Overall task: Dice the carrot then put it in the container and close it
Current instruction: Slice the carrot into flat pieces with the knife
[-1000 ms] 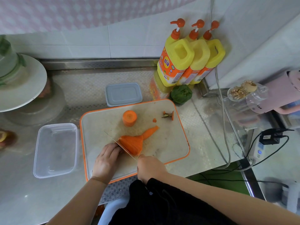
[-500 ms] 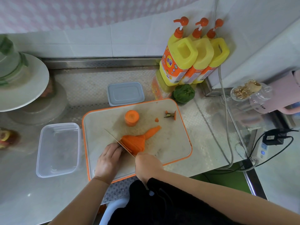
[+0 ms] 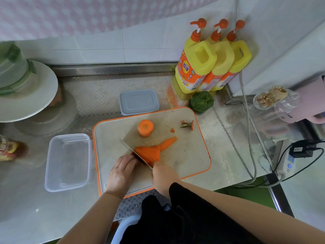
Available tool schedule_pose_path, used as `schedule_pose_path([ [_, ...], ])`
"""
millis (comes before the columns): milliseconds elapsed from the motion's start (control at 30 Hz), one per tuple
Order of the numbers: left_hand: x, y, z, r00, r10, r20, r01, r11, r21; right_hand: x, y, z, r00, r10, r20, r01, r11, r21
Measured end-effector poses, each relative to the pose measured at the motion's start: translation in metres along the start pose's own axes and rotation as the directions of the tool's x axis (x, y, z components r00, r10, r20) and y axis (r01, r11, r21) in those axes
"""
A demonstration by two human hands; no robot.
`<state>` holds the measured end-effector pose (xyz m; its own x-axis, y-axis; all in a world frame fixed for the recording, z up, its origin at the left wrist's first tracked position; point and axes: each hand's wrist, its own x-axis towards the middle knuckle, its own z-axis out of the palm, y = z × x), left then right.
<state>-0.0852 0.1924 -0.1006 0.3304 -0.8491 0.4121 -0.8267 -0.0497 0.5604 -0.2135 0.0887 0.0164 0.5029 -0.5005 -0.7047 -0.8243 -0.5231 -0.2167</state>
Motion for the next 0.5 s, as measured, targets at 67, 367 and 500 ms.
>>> schedule_pose_path([
  [67,0.001,0.002,-0.001,1.000,0.002,-0.009,-0.002,1.000,0.001,-0.007,0.009,0.003,0.999,-0.042,-0.010,0.043,0.998,0.053],
  [367,0.000,0.001,0.002,0.999,0.004,-0.046,-0.002,0.999,0.033,-0.015,0.013,-0.003,0.989,-0.133,-0.060,0.140,0.980,0.142],
  [500,0.001,0.002,0.000,0.999,0.013,-0.036,-0.011,0.999,0.045,-0.018,0.012,-0.008,0.998,-0.050,-0.032,0.054,0.988,0.145],
])
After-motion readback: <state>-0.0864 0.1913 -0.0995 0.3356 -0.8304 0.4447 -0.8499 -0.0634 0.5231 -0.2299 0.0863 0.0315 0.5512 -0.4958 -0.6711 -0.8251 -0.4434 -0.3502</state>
